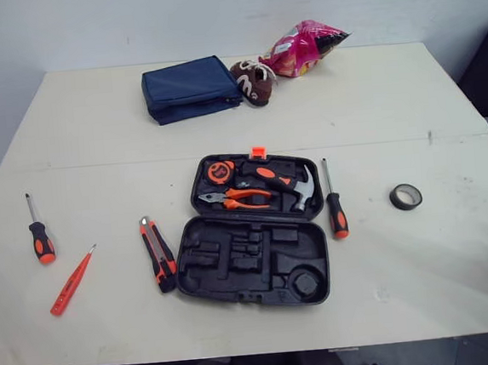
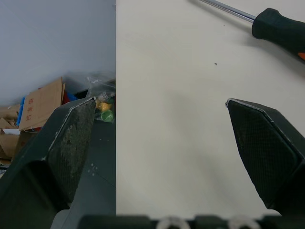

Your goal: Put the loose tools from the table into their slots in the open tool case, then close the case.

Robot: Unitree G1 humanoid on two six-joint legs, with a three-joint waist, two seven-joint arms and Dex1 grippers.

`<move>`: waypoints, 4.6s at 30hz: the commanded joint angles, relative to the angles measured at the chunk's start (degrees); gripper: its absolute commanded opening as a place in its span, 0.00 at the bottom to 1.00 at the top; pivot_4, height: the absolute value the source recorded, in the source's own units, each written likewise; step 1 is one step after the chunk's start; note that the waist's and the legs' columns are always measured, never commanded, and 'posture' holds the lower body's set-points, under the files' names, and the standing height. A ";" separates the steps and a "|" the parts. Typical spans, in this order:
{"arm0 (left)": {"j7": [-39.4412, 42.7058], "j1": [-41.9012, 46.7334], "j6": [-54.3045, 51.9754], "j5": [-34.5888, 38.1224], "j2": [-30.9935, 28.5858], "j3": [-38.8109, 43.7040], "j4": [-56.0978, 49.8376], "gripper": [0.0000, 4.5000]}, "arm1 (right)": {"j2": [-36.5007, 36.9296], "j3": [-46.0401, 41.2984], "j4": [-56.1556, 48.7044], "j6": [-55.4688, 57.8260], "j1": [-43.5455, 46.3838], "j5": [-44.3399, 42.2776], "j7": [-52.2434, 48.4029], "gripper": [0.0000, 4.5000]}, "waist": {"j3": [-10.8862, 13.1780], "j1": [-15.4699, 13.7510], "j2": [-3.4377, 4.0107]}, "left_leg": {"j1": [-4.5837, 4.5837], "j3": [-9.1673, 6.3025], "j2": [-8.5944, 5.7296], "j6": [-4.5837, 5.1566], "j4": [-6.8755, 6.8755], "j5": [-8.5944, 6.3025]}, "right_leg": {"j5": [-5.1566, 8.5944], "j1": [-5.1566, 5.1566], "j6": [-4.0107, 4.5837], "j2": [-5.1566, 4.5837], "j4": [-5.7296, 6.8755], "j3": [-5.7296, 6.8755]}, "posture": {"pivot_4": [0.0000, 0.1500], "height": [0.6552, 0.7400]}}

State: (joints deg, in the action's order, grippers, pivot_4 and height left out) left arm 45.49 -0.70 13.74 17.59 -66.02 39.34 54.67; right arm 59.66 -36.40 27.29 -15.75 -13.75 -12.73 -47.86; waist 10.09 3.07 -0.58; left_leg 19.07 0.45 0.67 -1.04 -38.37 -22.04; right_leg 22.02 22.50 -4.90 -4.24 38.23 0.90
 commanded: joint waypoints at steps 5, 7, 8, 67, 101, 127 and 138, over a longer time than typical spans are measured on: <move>4.08 -0.44 -9.20 8.38 3.13 5.05 -13.01 0.99 | -1.80 0.65 -3.93 3.01 2.55 -2.22 -1.38 1.00 | -0.04 -0.03 -0.05 | 0.08 -0.04 0.00 0.05 -0.28 -0.03 | 0.00 -0.01 0.00 -0.10 0.19 0.17 | 1.00 1.00; 5.11 -0.87 -11.27 9.34 4.08 5.02 -16.63 0.99 | -2.13 0.75 -6.10 4.85 2.86 -3.47 -2.32 1.00 | -0.04 -0.06 -0.05 | 0.08 -0.05 0.00 0.08 -0.37 -0.05 | 0.00 -0.02 0.00 -0.11 0.23 0.17 | 1.00 1.00; 6.10 -0.62 -12.16 9.91 4.97 3.84 -20.15 0.99 | -2.49 1.23 -9.54 7.17 3.22 -5.62 -3.66 1.00 | -0.04 -0.07 -0.05 | 0.09 -0.05 0.00 0.09 -0.39 -0.06 | 0.00 -0.02 0.00 -0.12 0.23 0.17 | 1.00 1.00; 9.38 26.25 -37.16 -4.47 29.38 -45.98 -53.84 0.01 | -15.51 42.65 -42.51 31.51 26.36 5.35 -2.18 0.00 | -0.05 -1.55 -0.05 | 1.11 -1.09 -0.21 0.19 -1.69 -0.14 | -0.08 0.05 -0.13 -0.21 0.57 0.98 | 1.00 1.00; 18.36 12.12 -36.47 6.06 16.36 -25.68 -63.91 0.01 | -8.60 22.51 -50.65 27.33 12.68 -7.74 -14.56 0.00 | -0.04 -1.59 -0.01 | 1.19 -1.44 -0.22 0.19 -1.67 -0.13 | -0.08 -0.13 -0.13 -0.27 0.22 1.27 | 1.00 1.00; 8.50 -0.28 -8.51 -0.71 -6.23 6.02 1.55 0.99 | 4.60 -1.97 21.02 -11.68 10.40 -2.99 -17.29 1.00 | 0.07 -1.40 0.08 | 0.07 -1.28 -0.26 0.29 -0.85 -0.19 | -0.09 -1.12 -0.14 -0.41 -0.49 1.32 | 1.00 1.00; 15.05 -1.61 -14.11 3.34 0.44 2.70 -11.98 0.99 | -5.37 3.63 -9.50 1.04 8.85 -14.04 -20.36 1.00 | 0.05 -0.60 0.31 | 0.11 -1.23 -0.19 0.19 -0.82 -0.13 | -0.09 -0.99 -0.14 -0.33 -0.25 1.31 | 1.00 1.00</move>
State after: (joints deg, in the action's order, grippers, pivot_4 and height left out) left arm 60.43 -1.07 2.17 19.19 -65.23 41.08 46.62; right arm 53.84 -31.72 22.80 -17.34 -4.38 -23.78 -68.41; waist 10.15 2.47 -0.28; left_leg 19.21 -0.78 0.48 -0.84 -39.18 -22.18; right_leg 21.93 21.51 -5.04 -4.57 37.98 2.22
